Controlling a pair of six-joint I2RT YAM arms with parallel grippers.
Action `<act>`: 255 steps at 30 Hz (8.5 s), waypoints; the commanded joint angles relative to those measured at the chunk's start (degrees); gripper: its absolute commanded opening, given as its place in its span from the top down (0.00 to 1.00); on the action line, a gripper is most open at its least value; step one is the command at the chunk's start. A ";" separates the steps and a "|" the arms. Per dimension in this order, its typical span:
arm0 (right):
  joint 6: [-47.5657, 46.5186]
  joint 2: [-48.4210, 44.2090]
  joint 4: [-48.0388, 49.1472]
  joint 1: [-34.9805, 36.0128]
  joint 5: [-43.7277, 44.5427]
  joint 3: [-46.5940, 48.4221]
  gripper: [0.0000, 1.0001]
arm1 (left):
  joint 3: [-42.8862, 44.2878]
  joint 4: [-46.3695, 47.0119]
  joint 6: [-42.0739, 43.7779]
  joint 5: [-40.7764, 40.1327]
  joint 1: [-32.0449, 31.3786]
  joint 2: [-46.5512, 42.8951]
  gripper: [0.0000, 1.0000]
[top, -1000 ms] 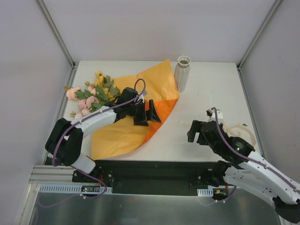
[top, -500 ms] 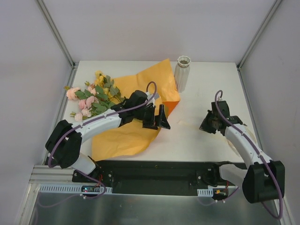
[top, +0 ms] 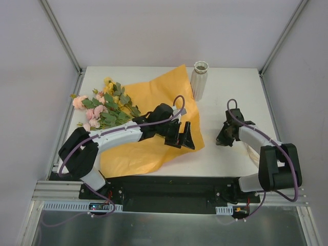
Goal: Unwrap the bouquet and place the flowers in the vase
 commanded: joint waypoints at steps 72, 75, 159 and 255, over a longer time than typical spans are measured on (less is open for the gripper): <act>-13.10 -49.73 -25.23 -5.57 -11.73 2.58 0.43 | -3.61 -13.87 -22.30 -32.44 39.13 4.87 0.78; -13.02 -49.73 -25.05 -5.57 -11.55 2.49 0.43 | -3.87 -13.87 -21.77 -32.62 38.69 2.23 0.83; -9.93 -14.04 20.66 36.18 -14.21 28.14 0.99 | -1.59 0.11 27.18 20.65 17.06 -25.11 0.97; -4.95 -22.28 -3.00 35.55 19.12 10.52 0.02 | -2.63 -12.72 19.28 -17.04 32.80 -22.12 0.23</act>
